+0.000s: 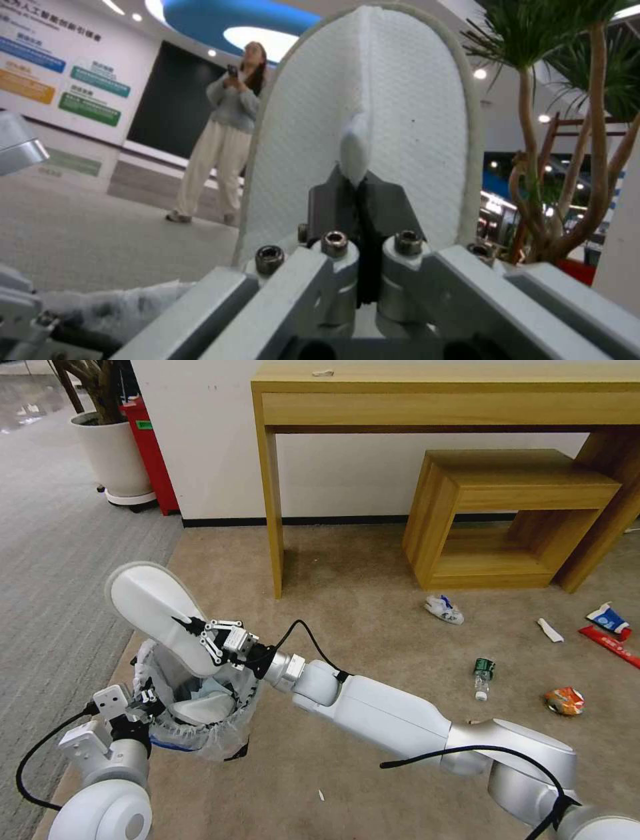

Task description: Pick up the trash bin and place the garbage on the floor into it.

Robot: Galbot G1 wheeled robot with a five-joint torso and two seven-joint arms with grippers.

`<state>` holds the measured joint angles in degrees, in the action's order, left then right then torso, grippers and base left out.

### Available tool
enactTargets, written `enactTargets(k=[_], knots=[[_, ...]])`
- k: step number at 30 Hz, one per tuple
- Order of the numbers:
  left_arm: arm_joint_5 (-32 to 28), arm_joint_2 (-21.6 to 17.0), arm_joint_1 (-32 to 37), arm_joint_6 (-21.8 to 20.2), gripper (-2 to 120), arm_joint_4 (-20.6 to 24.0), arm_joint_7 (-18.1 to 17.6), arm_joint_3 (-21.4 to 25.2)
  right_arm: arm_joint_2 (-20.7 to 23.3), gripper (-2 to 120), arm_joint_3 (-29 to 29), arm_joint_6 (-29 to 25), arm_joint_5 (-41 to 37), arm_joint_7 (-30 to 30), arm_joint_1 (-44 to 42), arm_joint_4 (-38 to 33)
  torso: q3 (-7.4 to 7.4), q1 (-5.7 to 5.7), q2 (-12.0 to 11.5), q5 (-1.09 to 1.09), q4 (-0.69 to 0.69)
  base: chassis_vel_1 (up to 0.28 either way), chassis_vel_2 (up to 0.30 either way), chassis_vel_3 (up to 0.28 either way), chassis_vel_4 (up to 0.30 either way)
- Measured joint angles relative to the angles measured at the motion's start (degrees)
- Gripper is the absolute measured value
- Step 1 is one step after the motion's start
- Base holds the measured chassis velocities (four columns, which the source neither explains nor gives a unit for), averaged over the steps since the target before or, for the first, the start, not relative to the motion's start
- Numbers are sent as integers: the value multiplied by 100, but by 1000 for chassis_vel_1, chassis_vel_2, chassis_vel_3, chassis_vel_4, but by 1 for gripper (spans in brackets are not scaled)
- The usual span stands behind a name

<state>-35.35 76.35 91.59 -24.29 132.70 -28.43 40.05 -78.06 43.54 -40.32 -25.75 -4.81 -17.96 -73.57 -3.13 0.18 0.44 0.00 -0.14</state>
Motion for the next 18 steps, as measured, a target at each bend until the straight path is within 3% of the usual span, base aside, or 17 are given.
enactTargets(k=[9, 15, 17, 18], knots=[[-35, -10, -5, -13, 3, 26, 1, 18, 27, 27, -2, 19, 7, -75, -41, 25, 0, 0, 0, 0, 0, 0, 0, 0, 0], [-58, -26, -22, -13, 3, 27, 1, 34, 25, 53, -75, 4, 93, -99, -47, 86, 0, 0, 0, 0, 0, 0, 0, 0, 0], [-58, -26, -22, -13, 3, 27, 1, 34, 25, 53, -75, 4, 93, -99, -47, 86, 0, 0, 0, 0, 0, 0, 0, 0, 0], [-64, -32, -25, -13, 3, 26, 1, 34, 27, 63, -94, 3, 103, -98, -54, 87, 0, 0, 0, 0, 0, 0, 0, 0, 0]])
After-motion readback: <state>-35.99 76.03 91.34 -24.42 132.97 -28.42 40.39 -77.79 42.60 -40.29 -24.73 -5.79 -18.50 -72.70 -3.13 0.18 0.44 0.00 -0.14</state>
